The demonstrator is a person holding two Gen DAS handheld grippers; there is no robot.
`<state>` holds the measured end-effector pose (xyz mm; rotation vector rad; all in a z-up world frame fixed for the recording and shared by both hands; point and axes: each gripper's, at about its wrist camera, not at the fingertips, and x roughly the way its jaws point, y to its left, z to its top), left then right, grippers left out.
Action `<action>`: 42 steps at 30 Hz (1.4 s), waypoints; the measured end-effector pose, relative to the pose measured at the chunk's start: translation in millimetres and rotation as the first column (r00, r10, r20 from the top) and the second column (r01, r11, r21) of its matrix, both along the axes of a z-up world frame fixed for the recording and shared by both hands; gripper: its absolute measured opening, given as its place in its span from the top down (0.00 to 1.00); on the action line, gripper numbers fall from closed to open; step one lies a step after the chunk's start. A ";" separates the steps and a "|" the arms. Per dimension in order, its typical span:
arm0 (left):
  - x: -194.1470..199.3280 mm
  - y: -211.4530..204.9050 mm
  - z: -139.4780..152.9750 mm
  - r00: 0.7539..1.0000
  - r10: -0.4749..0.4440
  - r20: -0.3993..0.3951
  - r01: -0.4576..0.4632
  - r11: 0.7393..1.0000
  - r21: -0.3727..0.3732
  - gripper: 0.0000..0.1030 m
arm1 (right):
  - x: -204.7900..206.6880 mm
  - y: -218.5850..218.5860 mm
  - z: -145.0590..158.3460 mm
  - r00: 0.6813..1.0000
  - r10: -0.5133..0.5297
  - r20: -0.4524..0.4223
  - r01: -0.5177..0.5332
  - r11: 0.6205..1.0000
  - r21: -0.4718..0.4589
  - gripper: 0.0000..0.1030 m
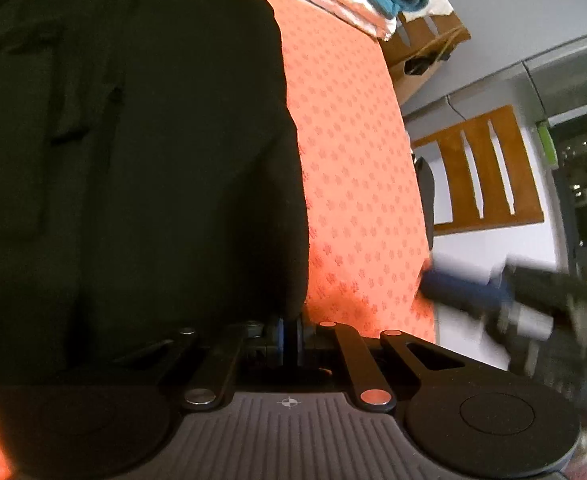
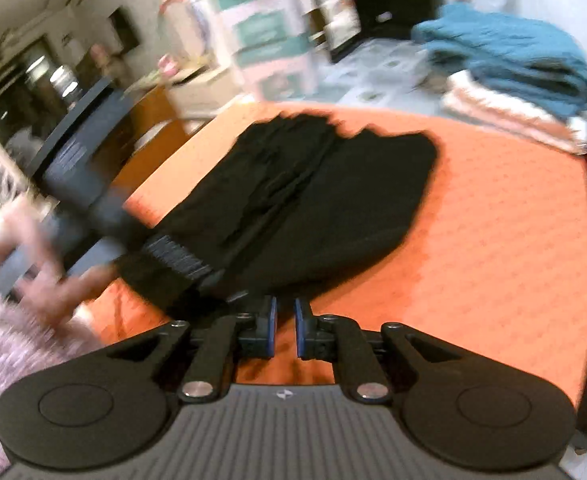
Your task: Fold clothes
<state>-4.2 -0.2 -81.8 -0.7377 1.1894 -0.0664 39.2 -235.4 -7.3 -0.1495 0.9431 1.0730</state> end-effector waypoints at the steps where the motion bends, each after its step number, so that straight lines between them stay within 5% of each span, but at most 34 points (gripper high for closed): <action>1: -1.6 0.8 0.9 1.000 0.005 0.004 -0.005 1.000 0.002 0.92 | 13.6 -2.7 0.5 1.000 -0.031 -0.002 0.031 1.000 0.003 0.88; 11: -9.2 -2.7 8.3 0.999 0.014 0.040 -0.015 0.999 0.031 0.92 | 149.5 26.3 -50.1 0.954 -0.282 -0.107 0.284 0.959 0.002 0.87; 18: -13.0 -7.5 14.8 0.998 -0.007 0.067 0.003 0.998 0.063 0.92 | 231.4 73.7 -95.5 0.903 -0.378 -0.202 0.387 0.922 0.003 0.71; 22: -15.3 -10.8 18.3 0.996 -0.028 0.081 0.021 0.996 0.084 0.92 | 256.2 100.2 -115.8 0.876 -0.404 -0.263 0.416 0.910 -0.011 0.56; 26: -17.8 -12.0 22.7 0.994 -0.042 0.102 0.032 0.995 0.098 0.92 | 262.7 123.4 -132.9 0.868 -0.399 -0.297 0.407 0.913 -0.038 0.53; 27: -20.2 -11.8 23.7 0.993 -0.044 0.110 0.034 0.995 0.097 0.92 | 263.6 128.0 -137.1 0.863 -0.405 -0.303 0.412 0.910 -0.046 0.61; 28: -21.8 -11.8 25.0 0.992 -0.046 0.118 0.034 0.995 0.095 0.92 | 263.6 129.2 -140.1 0.851 -0.418 -0.318 0.428 0.903 -0.042 0.87; 29: -23.7 -9.3 27.6 0.991 -0.047 0.128 0.035 0.995 0.098 0.93 | 263.6 129.0 -141.3 0.837 -0.428 -0.341 0.446 0.895 -0.030 0.95; 33: -33.3 -0.1 39.7 0.981 -0.031 0.190 0.011 0.994 0.105 0.93 | 254.4 129.2 -123.2 0.812 -0.459 -0.362 0.508 0.860 0.049 0.95; 42: -98.9 67.5 62.9 0.949 0.185 0.253 -0.205 0.977 0.053 0.93 | 215.9 199.6 -32.3 0.879 -0.423 -0.221 0.458 0.878 0.141 0.95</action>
